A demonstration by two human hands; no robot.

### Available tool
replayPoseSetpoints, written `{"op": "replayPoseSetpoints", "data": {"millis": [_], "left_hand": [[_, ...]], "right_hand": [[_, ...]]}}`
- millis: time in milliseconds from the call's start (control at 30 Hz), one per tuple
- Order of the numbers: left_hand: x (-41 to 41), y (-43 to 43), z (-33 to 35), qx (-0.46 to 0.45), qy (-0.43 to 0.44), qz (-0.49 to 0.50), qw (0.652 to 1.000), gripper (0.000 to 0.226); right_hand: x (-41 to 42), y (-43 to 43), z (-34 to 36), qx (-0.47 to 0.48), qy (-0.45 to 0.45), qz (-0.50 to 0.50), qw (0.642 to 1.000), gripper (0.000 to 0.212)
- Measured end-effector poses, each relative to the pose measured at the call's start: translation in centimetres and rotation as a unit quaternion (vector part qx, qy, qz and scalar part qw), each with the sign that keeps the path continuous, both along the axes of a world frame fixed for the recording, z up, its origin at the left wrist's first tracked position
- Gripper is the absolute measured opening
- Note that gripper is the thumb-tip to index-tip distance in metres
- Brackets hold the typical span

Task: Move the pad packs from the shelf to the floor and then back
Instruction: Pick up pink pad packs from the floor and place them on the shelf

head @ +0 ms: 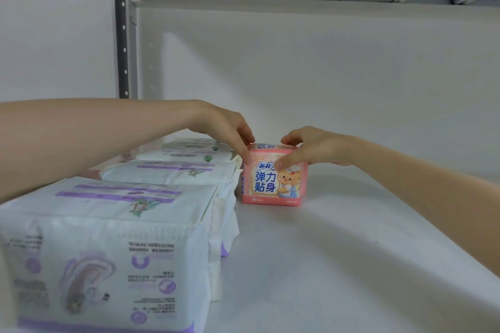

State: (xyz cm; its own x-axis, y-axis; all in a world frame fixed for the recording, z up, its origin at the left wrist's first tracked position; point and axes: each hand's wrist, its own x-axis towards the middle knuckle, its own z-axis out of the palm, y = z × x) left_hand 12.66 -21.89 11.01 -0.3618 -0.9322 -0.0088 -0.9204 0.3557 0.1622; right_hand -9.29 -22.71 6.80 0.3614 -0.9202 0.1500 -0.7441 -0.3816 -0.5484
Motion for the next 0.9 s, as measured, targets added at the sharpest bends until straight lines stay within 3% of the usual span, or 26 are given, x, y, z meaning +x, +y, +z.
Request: {"op": "replayPoseSetpoints", "data": {"millis": [133,500,900], "left_hand": [[0.5,0.5,0.3,-0.006,-0.002,0.012,1.000,0.077],[1.7,9.6,3.4,-0.146,0.015,0.006,0.989,0.074],[1.1,23.3,-1.6,-0.362,-0.135,-0.047,0.921,0.075]], "right_hand": [[0.4,0.5,0.0,-0.027,0.039,-0.022,0.999,0.097],[-0.9,8.3,1.5,-0.197,0.076,-0.067,0.975,0.080],[-1.5,25.9,-1.8,-0.327,0.192,-0.160,0.911,0.075]]}}
